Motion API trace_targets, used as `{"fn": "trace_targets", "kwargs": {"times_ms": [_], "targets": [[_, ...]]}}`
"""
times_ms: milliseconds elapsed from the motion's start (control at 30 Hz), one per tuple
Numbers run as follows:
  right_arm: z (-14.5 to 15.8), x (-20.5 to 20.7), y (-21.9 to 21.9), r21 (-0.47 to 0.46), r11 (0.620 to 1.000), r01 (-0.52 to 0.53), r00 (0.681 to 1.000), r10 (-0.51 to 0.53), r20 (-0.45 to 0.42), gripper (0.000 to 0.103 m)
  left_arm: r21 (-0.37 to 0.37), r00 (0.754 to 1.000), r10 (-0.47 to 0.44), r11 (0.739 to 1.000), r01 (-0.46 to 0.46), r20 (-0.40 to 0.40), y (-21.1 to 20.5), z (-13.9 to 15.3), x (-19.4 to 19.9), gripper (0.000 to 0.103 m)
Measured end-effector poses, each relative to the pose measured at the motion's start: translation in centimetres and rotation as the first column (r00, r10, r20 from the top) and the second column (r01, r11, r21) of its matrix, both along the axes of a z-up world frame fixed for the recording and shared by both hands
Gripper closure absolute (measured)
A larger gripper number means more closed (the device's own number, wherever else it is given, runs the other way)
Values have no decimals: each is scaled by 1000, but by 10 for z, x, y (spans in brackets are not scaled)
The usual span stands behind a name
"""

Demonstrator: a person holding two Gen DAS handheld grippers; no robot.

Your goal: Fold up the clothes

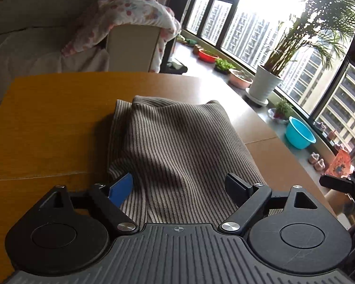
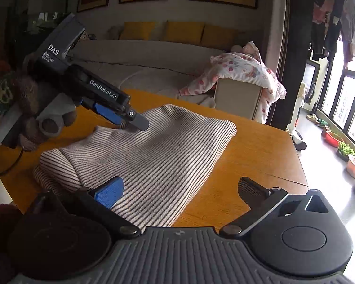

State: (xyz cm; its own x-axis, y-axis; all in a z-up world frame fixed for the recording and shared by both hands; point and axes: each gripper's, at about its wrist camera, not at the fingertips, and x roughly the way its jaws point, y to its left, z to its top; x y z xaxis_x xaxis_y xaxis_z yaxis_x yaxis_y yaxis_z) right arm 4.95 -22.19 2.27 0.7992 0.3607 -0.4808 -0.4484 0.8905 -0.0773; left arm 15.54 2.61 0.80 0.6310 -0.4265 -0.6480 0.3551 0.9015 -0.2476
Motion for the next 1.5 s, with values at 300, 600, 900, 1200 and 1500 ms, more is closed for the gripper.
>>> {"fn": "trace_targets", "kwargs": {"times_ms": [300,600,900,1200,1500], "targets": [[-35,-2,34,-107,994,25,1000,-26,-14,0,222,994,-61,974,40,87,1,-10,-51,11],[-32,3,25,-79,996,29,996,-36,-85,0,355,976,-155,930,92,153,12,-15,-111,11],[-13,-35,37,-245,959,-143,982,169,87,0,314,967,-189,941,129,169,32,2,-138,5],[-37,-47,82,-398,850,-346,926,377,0,19,306,952,-244,935,180,184,32,7,-154,2],[-28,-9,56,-97,961,-258,957,241,-160,29,389,939,-319,887,249,125,17,-16,-156,1]]}}
